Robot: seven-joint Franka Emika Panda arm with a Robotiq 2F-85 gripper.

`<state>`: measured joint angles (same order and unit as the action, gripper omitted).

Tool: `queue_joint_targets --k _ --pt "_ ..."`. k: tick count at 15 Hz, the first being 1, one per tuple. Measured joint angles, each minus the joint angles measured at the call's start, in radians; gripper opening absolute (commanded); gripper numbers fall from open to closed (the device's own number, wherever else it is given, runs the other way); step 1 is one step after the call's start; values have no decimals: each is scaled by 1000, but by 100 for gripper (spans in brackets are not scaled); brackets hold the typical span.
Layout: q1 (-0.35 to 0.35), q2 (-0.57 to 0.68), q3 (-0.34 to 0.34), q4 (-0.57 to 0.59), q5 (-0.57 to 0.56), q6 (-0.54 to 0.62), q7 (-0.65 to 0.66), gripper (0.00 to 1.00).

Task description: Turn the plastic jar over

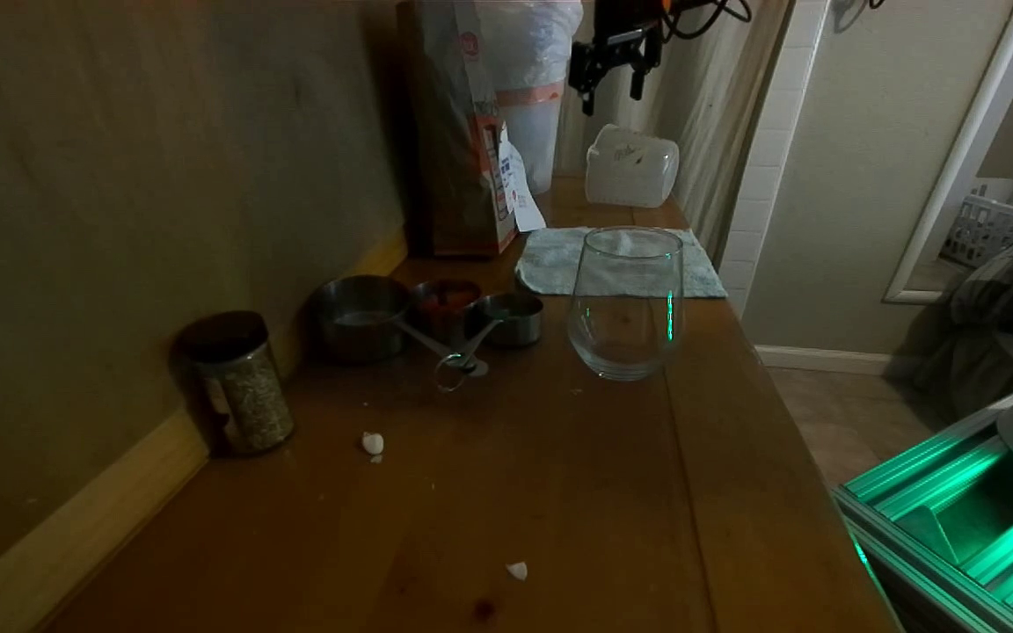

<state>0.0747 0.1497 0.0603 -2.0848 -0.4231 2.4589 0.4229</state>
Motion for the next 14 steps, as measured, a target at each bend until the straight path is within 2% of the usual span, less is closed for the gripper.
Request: queue_joint_targets --k 7,14 --pt "20 50 -15 39 6 -16 96 100" --pt "20 52 -40 54 108 -42 99 100"
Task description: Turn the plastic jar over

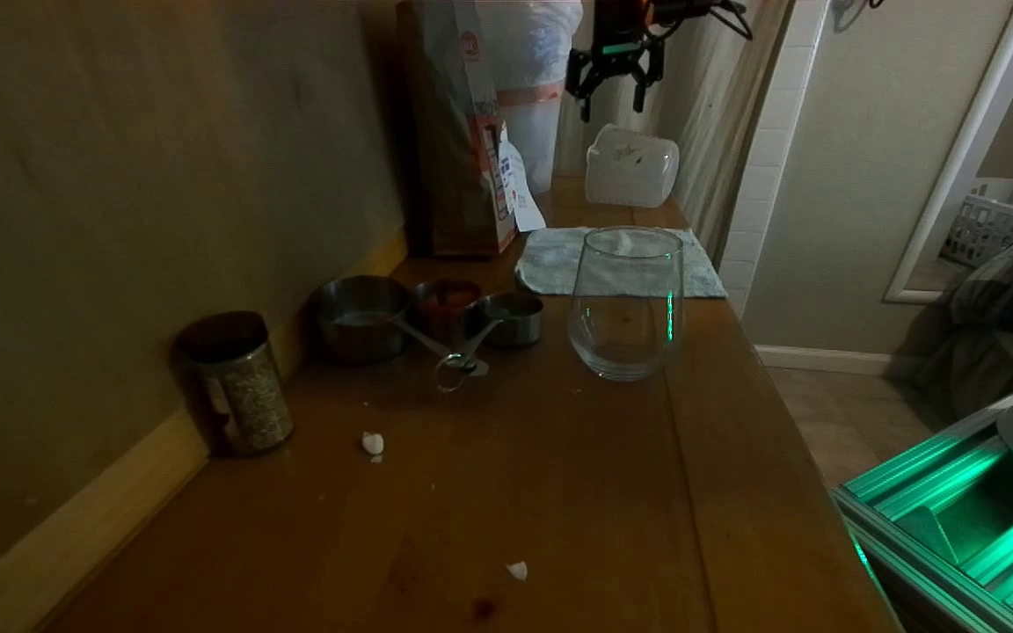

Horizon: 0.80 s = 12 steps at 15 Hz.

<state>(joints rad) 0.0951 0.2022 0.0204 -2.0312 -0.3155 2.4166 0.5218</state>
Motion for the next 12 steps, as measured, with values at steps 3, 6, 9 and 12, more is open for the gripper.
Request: queue_joint_targets --k 3,6,9,12 --pt "0 1 -11 0 19 -3 1 100" --pt "0 4 -15 0 30 -4 2 100" --pt "-6 -2 -15 -2 104 -3 -53 100" --pt "-36 -41 -15 -23 230 -3 -225 100"
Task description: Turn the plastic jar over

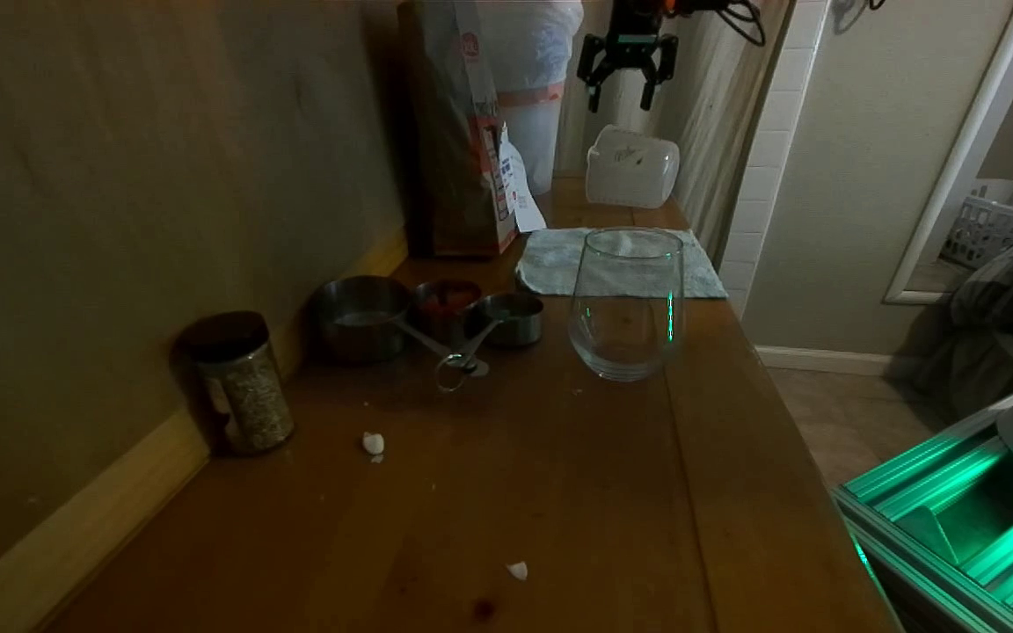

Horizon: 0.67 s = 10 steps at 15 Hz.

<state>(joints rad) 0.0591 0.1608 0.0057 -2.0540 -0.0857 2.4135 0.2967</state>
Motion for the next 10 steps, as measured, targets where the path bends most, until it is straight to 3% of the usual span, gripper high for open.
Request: queue_joint_targets --k 5,10 --pt "-75 -76 -10 -78 146 0 -304 100" --pt "-122 -81 -37 -134 166 34 -536 100"
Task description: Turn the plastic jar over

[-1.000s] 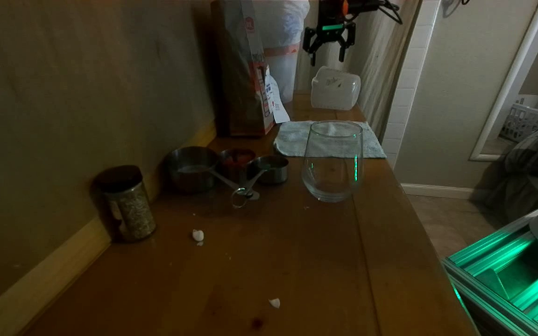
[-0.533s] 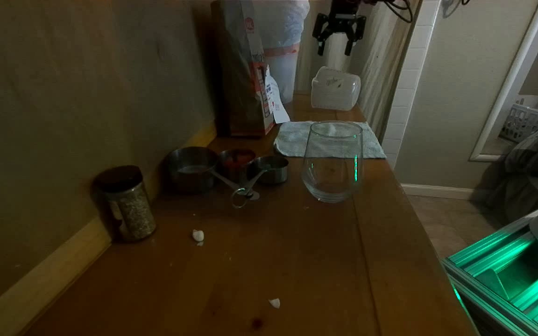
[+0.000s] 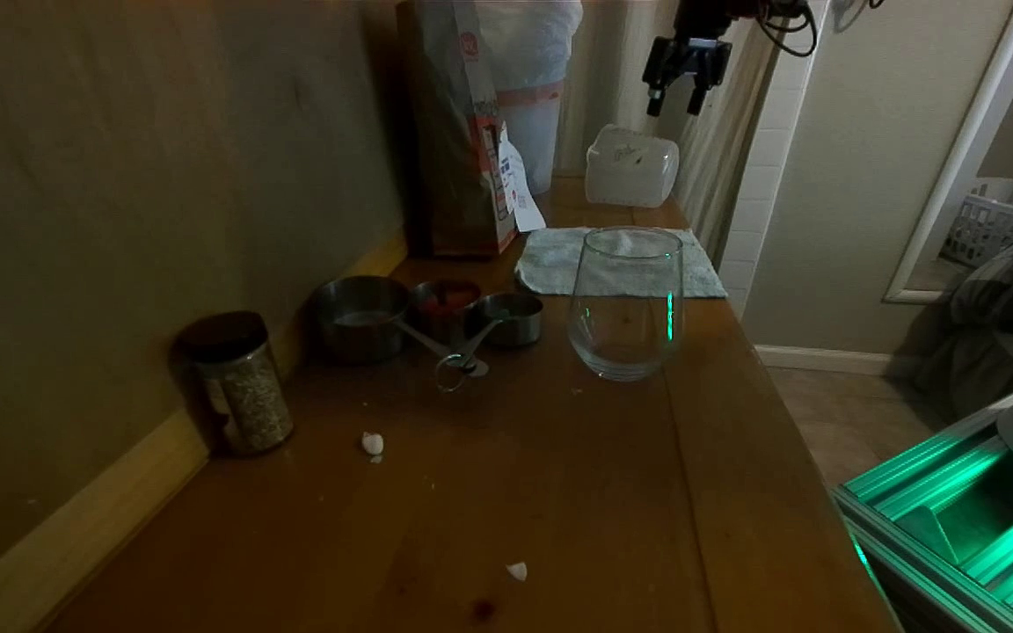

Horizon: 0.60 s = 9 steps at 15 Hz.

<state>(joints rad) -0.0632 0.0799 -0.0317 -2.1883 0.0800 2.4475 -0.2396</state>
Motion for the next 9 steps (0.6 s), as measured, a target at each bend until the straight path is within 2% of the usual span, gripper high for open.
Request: queue_joint_targets --k 3,9 --pt "-10 0 -5 -10 7 50 -61 100" --pt "-15 13 -17 -9 4 54 -72 100"
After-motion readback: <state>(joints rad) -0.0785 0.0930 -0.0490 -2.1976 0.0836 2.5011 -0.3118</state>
